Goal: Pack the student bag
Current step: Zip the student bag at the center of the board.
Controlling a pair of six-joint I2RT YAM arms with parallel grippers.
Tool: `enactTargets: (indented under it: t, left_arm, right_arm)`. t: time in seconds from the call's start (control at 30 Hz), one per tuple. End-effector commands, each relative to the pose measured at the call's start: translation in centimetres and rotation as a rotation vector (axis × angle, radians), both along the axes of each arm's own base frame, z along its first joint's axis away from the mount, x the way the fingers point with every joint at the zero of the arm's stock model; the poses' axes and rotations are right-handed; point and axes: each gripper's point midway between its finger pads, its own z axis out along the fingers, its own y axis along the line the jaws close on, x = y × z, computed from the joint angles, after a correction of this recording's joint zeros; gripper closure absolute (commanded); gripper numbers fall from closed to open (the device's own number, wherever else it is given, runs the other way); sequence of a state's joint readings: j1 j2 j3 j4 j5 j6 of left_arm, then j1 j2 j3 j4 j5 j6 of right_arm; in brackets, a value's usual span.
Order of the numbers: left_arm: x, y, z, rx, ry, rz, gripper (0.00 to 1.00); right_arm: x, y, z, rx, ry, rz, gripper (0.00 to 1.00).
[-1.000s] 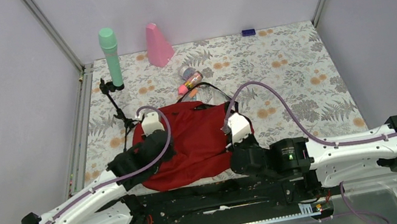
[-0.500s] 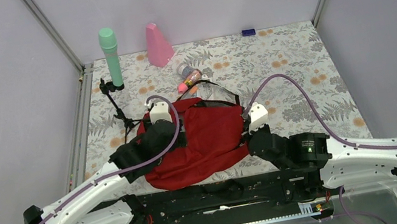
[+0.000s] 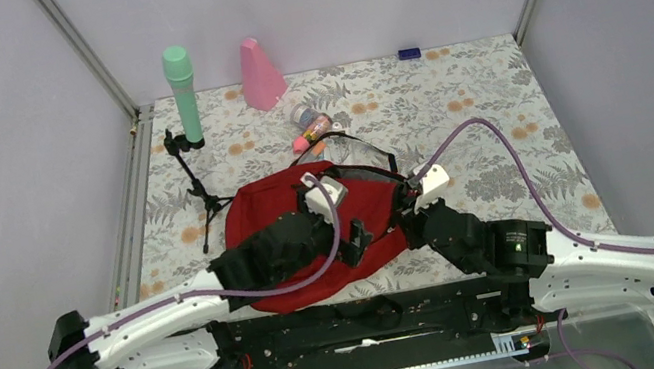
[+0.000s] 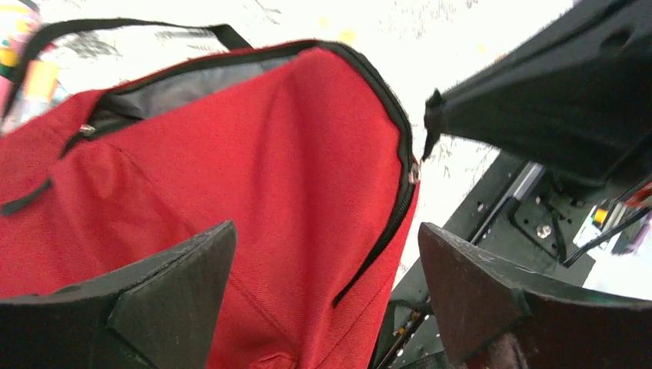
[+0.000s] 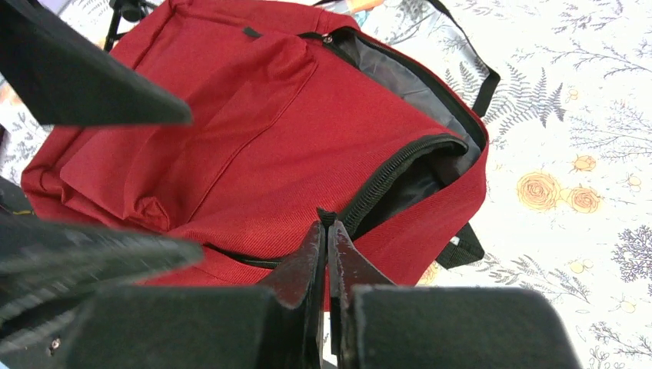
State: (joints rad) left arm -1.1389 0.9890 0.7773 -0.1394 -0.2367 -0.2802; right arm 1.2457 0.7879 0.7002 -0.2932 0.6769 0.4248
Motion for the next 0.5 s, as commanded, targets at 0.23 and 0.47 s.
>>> enactTargets:
  t: [0.23, 0.47]
  left_arm:
    - [-1.0, -4.7, -3.6, 0.061, -0.041, -0.061, 0.03]
    - [-0.8, -5.8, -4.7, 0.115, -0.052, -0.054, 0.40]
  right_arm:
    - [1.9, 0.5, 3.9, 0.148, -0.112, -0.080, 1.00]
    - [1.8, 0.5, 3.4, 0.158, -0.099, -0.088, 1.00]
